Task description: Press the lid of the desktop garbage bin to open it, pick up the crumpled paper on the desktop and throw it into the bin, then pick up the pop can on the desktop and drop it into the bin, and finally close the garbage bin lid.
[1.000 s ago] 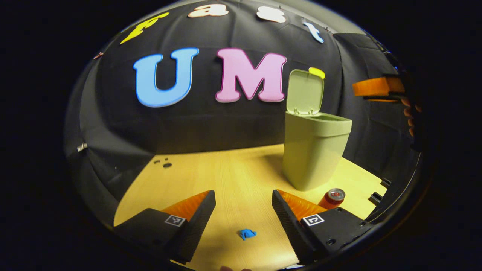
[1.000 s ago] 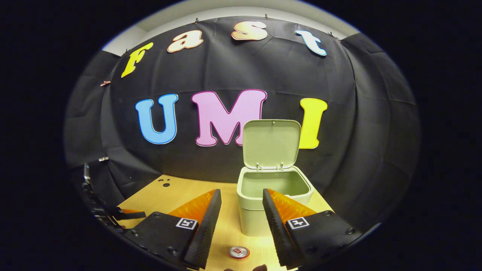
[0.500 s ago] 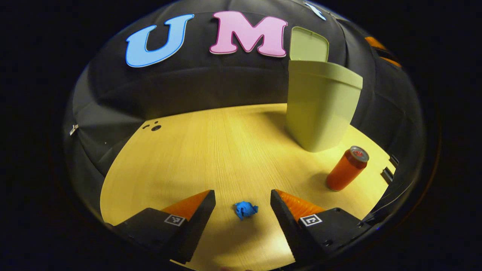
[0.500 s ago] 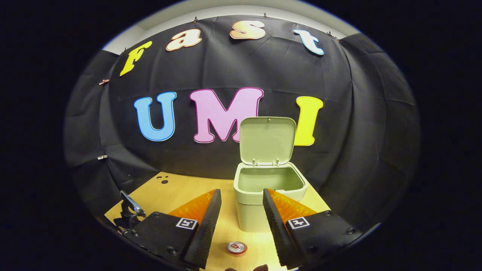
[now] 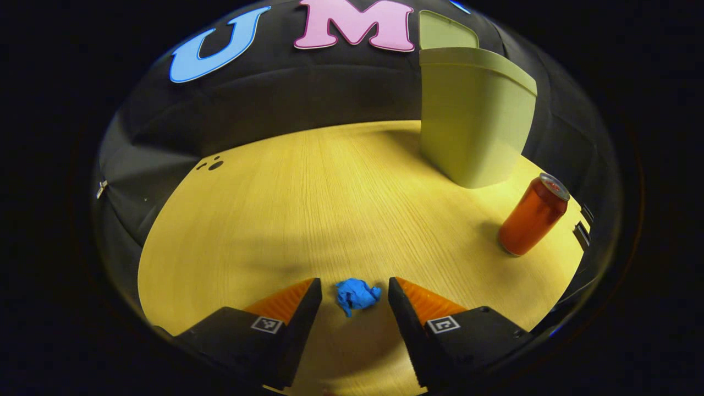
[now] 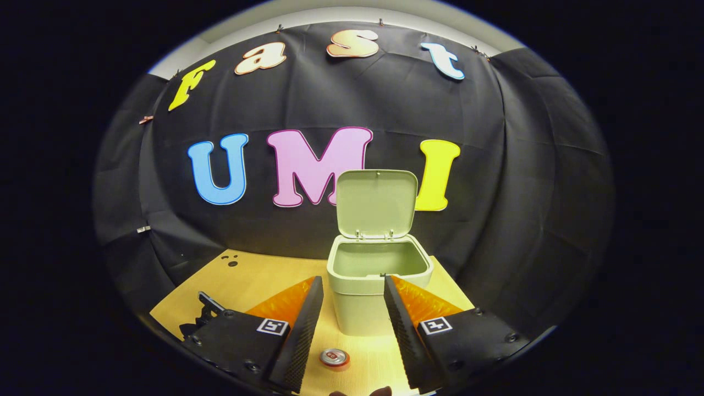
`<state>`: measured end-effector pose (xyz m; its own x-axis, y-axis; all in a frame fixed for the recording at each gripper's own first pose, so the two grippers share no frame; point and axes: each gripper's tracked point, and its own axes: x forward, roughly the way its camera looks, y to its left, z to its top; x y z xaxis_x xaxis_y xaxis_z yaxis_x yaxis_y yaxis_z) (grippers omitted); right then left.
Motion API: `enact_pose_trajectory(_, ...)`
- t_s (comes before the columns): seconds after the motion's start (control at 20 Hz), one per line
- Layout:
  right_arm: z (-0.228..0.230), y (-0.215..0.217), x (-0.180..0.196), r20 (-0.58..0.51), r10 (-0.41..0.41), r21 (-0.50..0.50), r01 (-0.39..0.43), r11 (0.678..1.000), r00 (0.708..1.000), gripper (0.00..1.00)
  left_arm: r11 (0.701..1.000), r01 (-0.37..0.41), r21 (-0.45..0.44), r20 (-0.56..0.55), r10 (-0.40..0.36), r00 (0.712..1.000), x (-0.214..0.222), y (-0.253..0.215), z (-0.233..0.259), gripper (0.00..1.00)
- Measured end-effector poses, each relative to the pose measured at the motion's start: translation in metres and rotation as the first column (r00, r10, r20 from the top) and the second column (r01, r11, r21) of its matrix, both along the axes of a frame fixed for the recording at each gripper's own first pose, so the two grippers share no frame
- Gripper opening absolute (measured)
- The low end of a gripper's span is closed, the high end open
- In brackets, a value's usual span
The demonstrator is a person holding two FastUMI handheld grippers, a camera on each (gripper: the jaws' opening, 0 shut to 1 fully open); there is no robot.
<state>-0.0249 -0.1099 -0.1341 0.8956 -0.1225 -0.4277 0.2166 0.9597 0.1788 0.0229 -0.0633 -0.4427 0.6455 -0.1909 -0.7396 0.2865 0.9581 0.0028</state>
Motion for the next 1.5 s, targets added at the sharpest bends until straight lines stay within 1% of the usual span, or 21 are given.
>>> enact_pose_trajectory(0.05,-0.001,-0.002,-0.002,-0.004,-0.004,0.002,0.004,1.0,1.0,0.72,1.0,-0.004,-0.002,-0.007,0.004,1.0,0.0,0.0,-0.002,0.74)
enact_pose_trajectory(0.15,-0.003,-0.004,-0.005,-0.011,-0.012,0.007,0.012,1.0,1.0,0.72,1.0,-0.004,0.007,-0.014,0.004,1.0,0.003,0.003,-0.007,0.69)
enact_pose_trajectory(0.3,-0.005,-0.006,-0.007,-0.016,-0.018,0.009,0.018,1.0,1.0,0.72,1.0,-0.004,-0.006,-0.018,0.004,1.0,0.002,0.003,-0.008,0.64)
enact_pose_trajectory(0.35,-0.005,-0.005,-0.008,-0.018,-0.017,0.012,0.018,1.0,1.0,0.72,1.0,-0.001,-0.009,-0.015,0.001,1.0,0.003,0.003,-0.007,0.51)
enact_pose_trajectory(0.5,-0.008,-0.005,-0.009,-0.021,-0.016,0.019,0.017,1.0,1.0,0.72,1.0,0.019,-0.022,-0.021,-0.019,1.0,0.002,0.0,-0.007,0.41)
enact_pose_trajectory(0.6,-0.011,-0.002,-0.011,-0.023,-0.011,0.021,0.012,1.0,1.0,0.72,0.999,0.022,-0.043,-0.038,-0.024,0.999,0.002,-0.002,-0.005,0.37)
enact_pose_trajectory(0.7,-0.014,0.002,-0.012,-0.029,-0.002,0.024,0.003,1.0,1.0,0.72,0.998,0.019,-0.061,-0.017,-0.02,1.0,0.007,-0.004,0.008,0.35)
enact_pose_trajectory(0.85,-0.02,0.008,-0.015,-0.039,0.01,0.03,-0.008,1.0,0.999,0.72,0.996,0.03,-0.086,0.097,-0.022,0.995,0.025,-0.01,0.053,0.33)
enact_pose_trajectory(0.9,-0.022,0.008,-0.015,-0.043,0.011,0.03,-0.01,1.0,0.999,0.72,0.994,0.04,-0.098,0.143,-0.026,0.989,0.031,-0.015,0.073,0.34)
enact_pose_trajectory(0.95,-0.023,0.009,-0.016,-0.045,0.012,0.029,-0.011,1.0,0.999,0.72,0.993,0.052,-0.108,0.187,-0.032,0.982,0.038,-0.02,0.092,0.32)
enact_pose_trajectory(1.0,-0.025,0.008,-0.016,-0.045,0.011,0.026,-0.01,1.0,0.999,0.72,0.991,0.066,-0.12,0.225,-0.037,0.974,0.043,-0.027,0.111,0.34)
enact_pose_trajectory(1.25,-0.03,0.008,-0.021,-0.042,0.01,0.033,-0.009,0.999,0.999,0.72,0.973,0.13,-0.191,0.357,-0.055,0.932,0.072,-0.068,0.202,0.34)
enact_pose_trajectory(1.45,-0.044,0.02,-0.03,-0.055,0.051,0.031,-0.05,0.998,0.997,0.72,0.953,0.211,-0.219,0.456,-0.091,0.885,0.095,-0.105,0.266,0.34)
enact_pose_trajectory(1.5,-0.047,0.023,-0.031,-0.057,0.062,0.03,-0.06,0.998,0.996,0.72,0.947,0.235,-0.218,0.478,-0.106,0.872,0.098,-0.115,0.279,0.36)
